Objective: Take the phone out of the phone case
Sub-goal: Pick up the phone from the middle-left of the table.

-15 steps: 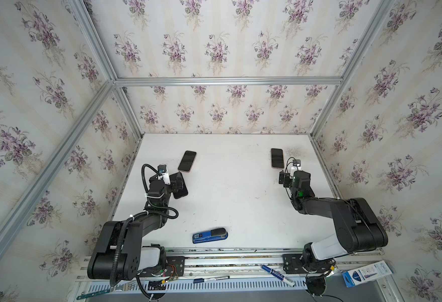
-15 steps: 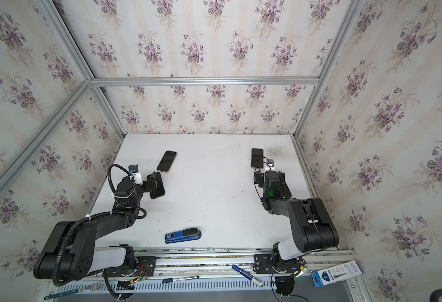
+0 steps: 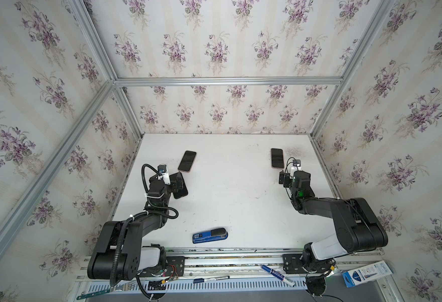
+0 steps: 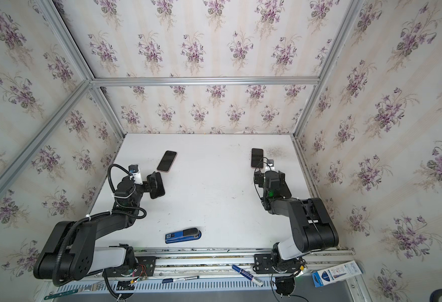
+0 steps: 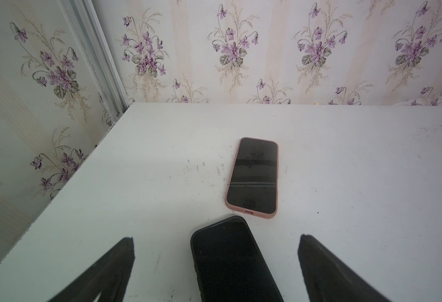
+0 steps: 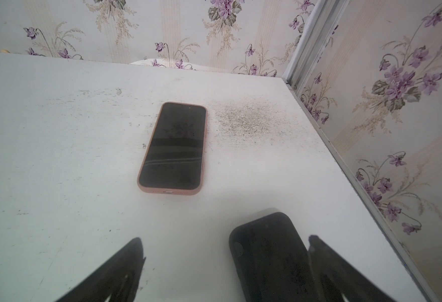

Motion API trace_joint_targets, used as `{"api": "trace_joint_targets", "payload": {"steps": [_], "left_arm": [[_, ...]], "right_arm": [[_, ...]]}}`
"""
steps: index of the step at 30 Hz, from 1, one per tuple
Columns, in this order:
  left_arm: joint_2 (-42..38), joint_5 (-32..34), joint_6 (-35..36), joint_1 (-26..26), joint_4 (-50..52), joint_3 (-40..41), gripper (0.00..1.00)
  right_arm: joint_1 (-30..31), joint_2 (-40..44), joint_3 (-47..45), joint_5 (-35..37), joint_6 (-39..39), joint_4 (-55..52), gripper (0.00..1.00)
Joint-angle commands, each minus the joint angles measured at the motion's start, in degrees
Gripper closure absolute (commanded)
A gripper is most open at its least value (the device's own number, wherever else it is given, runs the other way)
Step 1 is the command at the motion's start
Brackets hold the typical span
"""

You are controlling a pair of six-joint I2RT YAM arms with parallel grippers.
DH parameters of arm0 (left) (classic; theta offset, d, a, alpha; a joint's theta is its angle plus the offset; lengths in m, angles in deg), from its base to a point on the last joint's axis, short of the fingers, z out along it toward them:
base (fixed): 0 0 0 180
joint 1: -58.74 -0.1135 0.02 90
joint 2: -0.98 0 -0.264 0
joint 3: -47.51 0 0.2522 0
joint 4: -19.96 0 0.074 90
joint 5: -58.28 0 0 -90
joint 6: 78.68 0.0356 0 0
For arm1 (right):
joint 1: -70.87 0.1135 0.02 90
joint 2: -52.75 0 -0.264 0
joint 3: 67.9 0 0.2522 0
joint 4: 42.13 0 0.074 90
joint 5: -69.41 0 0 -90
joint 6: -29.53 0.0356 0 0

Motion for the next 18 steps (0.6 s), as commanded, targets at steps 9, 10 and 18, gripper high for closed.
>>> {"api": "trace_joint_targets", "payload": {"steps": [9,10,18], "left_arm": [[0.00,-0.18,0.11,-0.04,-2.26,-0.12,0.00],[-0.03,-0.22,0.08,-0.01,-2.19,-0.12,0.00],[-0.77,-0.95,0.59,-0.04,-3.04,0.22,0.00]], "right_arm": [[0.05,0.12,0.26,0.02,0.48,1.01,0.00],[0.03,0.12,0.26,0.01,0.52,1.01,0.00],[0.06,0.45,-0.47,0.26,0.29,2.18,0.00]]}}
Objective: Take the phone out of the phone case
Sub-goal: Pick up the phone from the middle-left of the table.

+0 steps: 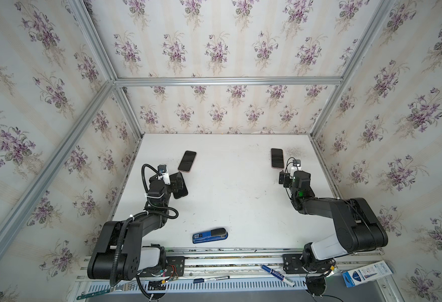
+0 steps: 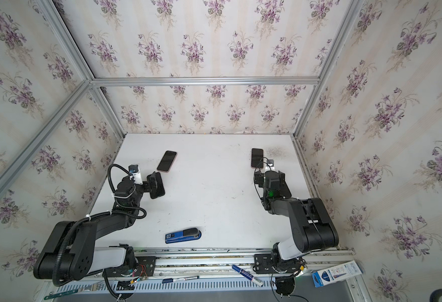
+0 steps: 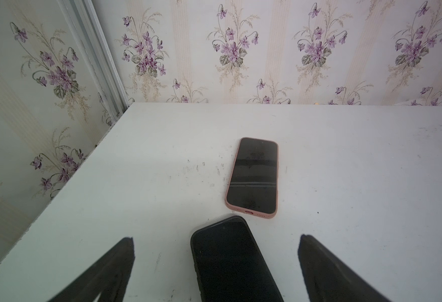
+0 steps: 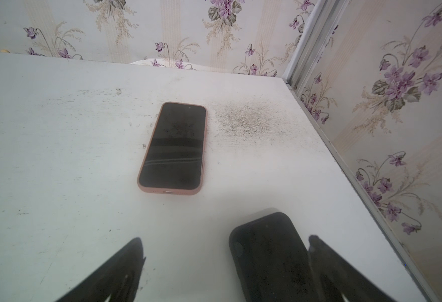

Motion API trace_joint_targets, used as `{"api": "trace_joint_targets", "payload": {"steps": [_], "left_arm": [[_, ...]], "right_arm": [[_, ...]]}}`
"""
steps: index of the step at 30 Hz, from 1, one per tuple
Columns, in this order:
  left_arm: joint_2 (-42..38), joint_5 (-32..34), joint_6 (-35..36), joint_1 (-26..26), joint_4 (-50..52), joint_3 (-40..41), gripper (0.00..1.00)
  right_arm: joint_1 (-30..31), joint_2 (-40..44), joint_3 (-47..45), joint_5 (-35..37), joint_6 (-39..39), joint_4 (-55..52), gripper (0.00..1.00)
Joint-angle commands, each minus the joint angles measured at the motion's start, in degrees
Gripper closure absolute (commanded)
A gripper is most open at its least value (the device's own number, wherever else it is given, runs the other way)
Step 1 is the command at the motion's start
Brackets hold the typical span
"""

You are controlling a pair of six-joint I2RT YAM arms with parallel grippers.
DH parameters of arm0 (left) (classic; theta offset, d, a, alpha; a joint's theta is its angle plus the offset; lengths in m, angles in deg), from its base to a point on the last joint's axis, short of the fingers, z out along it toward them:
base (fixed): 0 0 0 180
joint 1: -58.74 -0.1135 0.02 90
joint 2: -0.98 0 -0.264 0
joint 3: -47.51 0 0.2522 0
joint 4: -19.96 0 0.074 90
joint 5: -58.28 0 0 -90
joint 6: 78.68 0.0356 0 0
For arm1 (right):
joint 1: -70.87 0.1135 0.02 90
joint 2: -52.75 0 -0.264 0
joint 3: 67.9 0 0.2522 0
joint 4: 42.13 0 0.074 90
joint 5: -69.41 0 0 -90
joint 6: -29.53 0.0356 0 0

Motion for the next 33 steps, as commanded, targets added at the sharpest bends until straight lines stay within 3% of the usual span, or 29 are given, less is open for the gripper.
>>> {"api": "trace_joint_targets", "payload": {"steps": [1,6,11,17,25,33], "left_arm": [[-2.01,-2.19,1.30,0.02,-1.03,-0.40,0.00],[-13.37,-0.66,-1.07,0.12,19.25,-7.14,0.00],[-19.82,-1.29,-8.94,0.20,38.90,-17.60,0.00],[-18.36,-7.64,-20.38,1.44,65.46,-35.68,0.00],[-15.78,-17.04,-25.51,4.46,83.68,-45.74,0.00],[-11.71,-14.73,-25.16,8.45,99.47,-50.21,0.00]], "right_arm": [[0.43,1.20,-0.79,0.82,-0.16,2.40,0.01],[1.52,12.54,3.73,3.37,4.34,-18.28,0.02],[1.60,25.48,9.46,-5.90,10.96,-40.61,0.04],[1.67,35.37,18.23,-15.23,17.99,-62.18,0.02],[1.60,33.94,28.52,-24.75,21.64,-85.08,0.00],[1.60,32.94,31.24,-28.88,24.37,-94.68,0.00]]}}
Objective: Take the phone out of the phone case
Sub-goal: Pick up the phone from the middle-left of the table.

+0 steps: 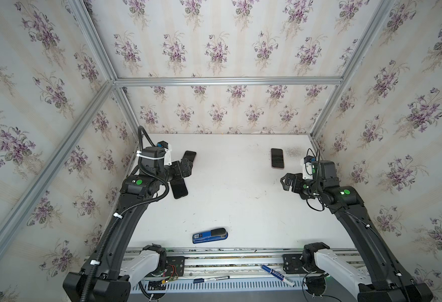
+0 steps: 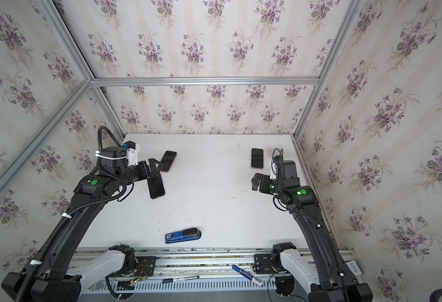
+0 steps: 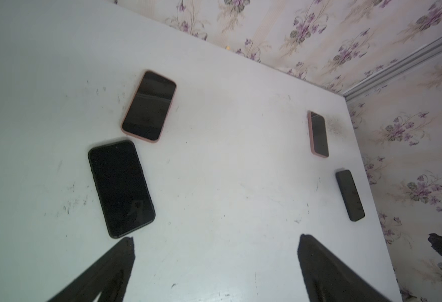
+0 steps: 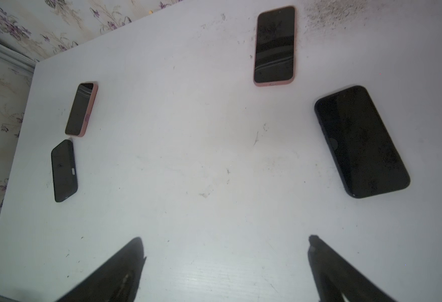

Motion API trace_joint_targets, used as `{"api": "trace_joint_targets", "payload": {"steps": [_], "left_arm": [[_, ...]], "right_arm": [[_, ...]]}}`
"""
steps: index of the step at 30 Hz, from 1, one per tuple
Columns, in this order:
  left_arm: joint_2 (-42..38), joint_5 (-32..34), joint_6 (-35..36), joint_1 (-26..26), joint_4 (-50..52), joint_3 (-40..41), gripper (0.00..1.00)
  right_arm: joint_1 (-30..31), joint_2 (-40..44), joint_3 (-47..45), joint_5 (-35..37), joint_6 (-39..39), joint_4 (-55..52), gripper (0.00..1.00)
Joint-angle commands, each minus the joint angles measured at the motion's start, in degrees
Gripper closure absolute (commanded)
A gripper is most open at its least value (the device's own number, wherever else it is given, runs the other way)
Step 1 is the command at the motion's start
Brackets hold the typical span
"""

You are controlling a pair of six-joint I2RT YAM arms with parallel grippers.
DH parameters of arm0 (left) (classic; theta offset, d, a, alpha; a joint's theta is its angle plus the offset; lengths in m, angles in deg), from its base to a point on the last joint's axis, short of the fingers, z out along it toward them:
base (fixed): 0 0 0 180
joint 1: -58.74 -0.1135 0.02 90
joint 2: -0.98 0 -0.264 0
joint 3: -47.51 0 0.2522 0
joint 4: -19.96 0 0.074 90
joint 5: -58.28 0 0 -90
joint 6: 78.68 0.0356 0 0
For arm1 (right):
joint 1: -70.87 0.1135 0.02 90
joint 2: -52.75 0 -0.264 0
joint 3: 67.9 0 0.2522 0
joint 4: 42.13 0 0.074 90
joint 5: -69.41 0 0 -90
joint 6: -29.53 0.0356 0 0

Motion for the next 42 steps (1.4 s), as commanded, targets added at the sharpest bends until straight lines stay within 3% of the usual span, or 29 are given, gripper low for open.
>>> {"api": "trace_joint_targets", "payload": {"steps": [1,6,10,15,22,31,42], "left_arm": [[1.32,1.62,-1.14,0.50,9.87,-0.76,0.00],[3.19,4.92,-2.09,0.52,12.73,0.71,0.00],[6.95,6.19,-2.30,0.53,14.27,0.38,0.00],[15.33,10.63,-1.60,-0.05,14.84,-1.99,0.00],[29.96,13.15,0.62,-3.44,12.91,-9.90,0.00],[44.53,12.68,2.50,-6.21,12.20,-18.93,0.00],[50.00,10.89,1.01,-8.00,10.24,-19.30,0.00]], "right_arm": [[0.00,0.42,1.18,-1.78,1.54,-6.28,0.00],[0.01,-0.64,0.52,-0.73,2.64,-8.49,0.01],[0.06,-1.93,-0.21,-3.83,4.00,-8.66,0.00],[1.50,-1.17,-1.44,-5.38,6.87,-7.02,0.00],[9.99,-3.04,-2.05,-4.69,11.84,-2.74,0.01],[22.82,-12.11,1.22,-2.47,15.65,4.19,0.01],[28.68,-23.82,11.12,-3.57,12.50,4.59,0.01]]}}
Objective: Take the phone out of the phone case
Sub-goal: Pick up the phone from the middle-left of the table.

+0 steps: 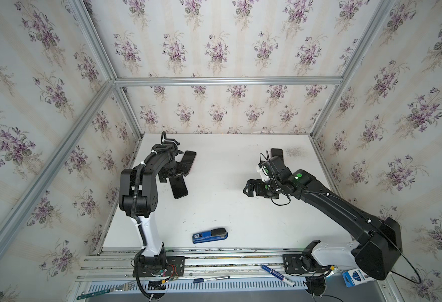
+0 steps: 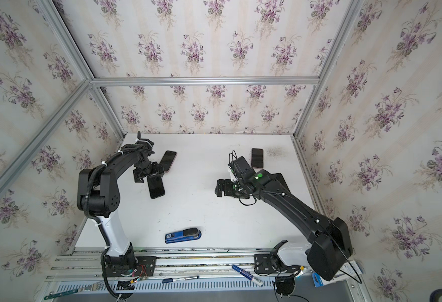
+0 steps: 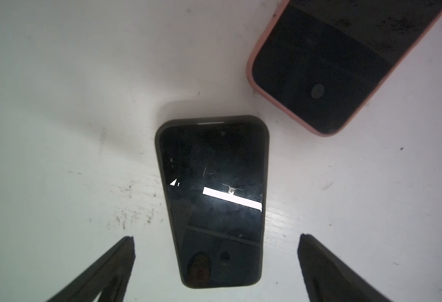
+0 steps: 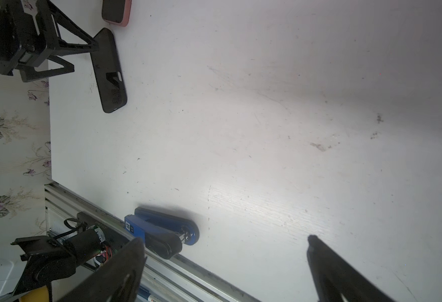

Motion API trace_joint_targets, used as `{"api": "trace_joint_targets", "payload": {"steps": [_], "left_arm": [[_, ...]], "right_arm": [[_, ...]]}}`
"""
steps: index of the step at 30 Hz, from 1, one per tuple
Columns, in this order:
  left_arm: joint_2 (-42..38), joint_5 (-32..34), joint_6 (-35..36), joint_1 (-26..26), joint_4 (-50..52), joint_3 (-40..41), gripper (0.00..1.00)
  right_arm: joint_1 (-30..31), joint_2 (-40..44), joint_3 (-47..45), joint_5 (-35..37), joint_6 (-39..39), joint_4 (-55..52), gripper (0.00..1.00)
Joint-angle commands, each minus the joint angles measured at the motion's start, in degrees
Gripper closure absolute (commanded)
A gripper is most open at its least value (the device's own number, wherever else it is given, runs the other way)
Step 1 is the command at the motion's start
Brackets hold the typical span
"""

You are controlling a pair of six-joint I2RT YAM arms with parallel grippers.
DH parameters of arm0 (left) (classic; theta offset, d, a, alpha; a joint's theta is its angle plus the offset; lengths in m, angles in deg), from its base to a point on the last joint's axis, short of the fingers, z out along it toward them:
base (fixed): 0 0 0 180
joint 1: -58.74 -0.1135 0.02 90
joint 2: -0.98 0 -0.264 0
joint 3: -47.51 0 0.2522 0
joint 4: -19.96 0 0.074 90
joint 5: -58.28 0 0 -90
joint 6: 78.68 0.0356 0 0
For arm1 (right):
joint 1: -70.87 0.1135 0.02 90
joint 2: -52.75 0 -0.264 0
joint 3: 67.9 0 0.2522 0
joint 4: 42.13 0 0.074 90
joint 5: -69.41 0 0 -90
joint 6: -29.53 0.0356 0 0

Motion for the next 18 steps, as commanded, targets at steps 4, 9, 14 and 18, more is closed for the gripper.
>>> {"api": "trace_joint_targets", "payload": {"steps": [4,9,14,18], "left_arm": [[1.94,-1.06,-1.15,-0.32,-1.01,-0.12,0.00],[2.48,1.04,-2.37,-0.72,-1.05,0.62,0.00],[3.76,0.10,-2.87,-0.82,-2.62,0.98,0.00],[4.52,-0.40,-3.50,-1.10,-2.79,0.47,0.01]], "right_arm": [[1.49,-3.90,3.76,-1.41,-1.43,2.17,0.01],[2.24,-6.28,5.80,-1.70,-2.29,2.14,0.01],[2.42,-7.34,6.44,-2.14,-2.40,2.26,0.01],[2.50,-7.55,6.81,-1.97,-2.66,2.29,0.01]]}}
